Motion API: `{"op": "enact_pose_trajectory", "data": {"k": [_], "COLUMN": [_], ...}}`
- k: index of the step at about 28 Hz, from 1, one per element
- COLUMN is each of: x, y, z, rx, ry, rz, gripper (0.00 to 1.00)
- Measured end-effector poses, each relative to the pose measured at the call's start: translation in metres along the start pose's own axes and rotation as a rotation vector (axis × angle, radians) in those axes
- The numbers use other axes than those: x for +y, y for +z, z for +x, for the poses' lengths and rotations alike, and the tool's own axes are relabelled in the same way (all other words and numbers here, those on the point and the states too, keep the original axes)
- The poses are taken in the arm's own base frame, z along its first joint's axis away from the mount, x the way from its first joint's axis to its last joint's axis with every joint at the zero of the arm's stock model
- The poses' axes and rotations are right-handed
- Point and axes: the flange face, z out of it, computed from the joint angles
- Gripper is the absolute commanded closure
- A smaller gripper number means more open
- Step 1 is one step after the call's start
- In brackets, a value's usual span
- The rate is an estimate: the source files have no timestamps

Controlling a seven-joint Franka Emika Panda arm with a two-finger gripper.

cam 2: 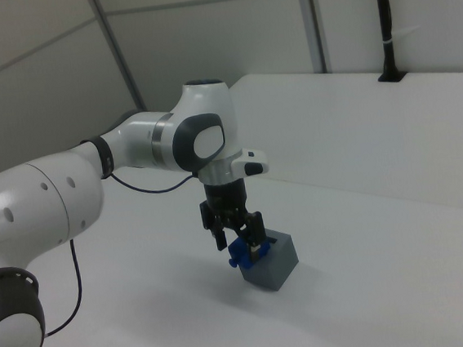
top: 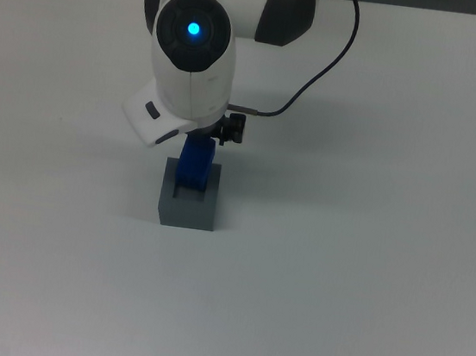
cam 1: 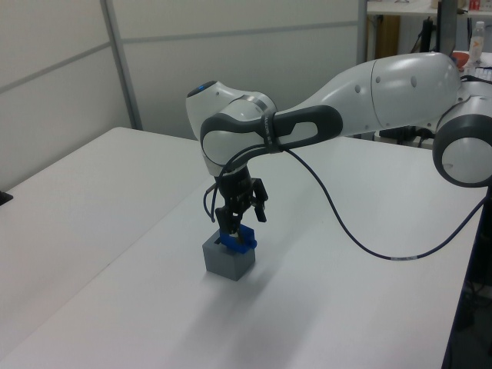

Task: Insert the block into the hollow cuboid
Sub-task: 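Raise the open gripper up away from the grey cube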

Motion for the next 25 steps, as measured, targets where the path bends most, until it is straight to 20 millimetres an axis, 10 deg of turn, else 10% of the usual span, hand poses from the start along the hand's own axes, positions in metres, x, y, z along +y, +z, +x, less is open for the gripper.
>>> {"op": "enact_pose_trajectory", "data": {"k": [25], "x": [-0.003], "y": [0.015], "z": [0.0], "rx": [-0.005], "ry": [-0.005], "rz": [0.001], "gripper": [0.6]}}
